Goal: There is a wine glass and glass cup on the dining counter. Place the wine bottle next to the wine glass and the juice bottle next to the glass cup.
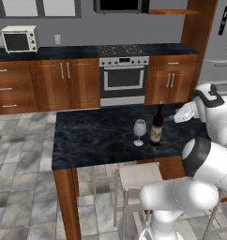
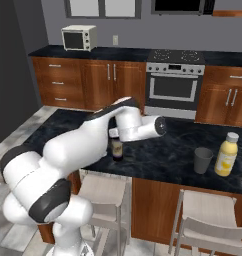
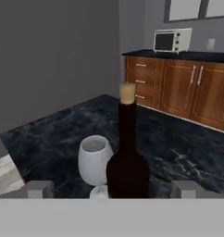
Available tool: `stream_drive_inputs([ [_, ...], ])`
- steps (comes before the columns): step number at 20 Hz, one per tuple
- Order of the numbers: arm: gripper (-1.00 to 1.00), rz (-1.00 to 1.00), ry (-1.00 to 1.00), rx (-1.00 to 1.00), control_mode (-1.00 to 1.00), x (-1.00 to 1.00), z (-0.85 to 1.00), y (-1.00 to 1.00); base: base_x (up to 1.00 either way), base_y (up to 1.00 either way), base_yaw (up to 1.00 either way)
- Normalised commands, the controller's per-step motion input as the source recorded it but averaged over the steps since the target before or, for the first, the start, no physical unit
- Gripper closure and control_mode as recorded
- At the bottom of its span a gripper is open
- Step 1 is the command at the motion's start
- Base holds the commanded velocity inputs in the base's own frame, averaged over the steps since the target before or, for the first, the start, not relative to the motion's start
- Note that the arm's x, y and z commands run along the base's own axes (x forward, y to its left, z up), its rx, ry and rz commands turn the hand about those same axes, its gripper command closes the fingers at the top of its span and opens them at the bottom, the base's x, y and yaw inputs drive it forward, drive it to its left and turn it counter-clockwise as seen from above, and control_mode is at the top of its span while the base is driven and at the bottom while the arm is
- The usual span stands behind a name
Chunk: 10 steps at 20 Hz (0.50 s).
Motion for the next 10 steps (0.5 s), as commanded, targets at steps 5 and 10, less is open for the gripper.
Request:
stream_drive_inputs([
  [5,-1.0,-0.13,0.12,-0.17,-1.0,-0.41,0.25,0.11,0.0,0.0,0.0],
  [10,-1.0,-0.16,0.03,-0.14,-1.0,-0.46,0.14,0.15,0.0,0.0,0.0],
])
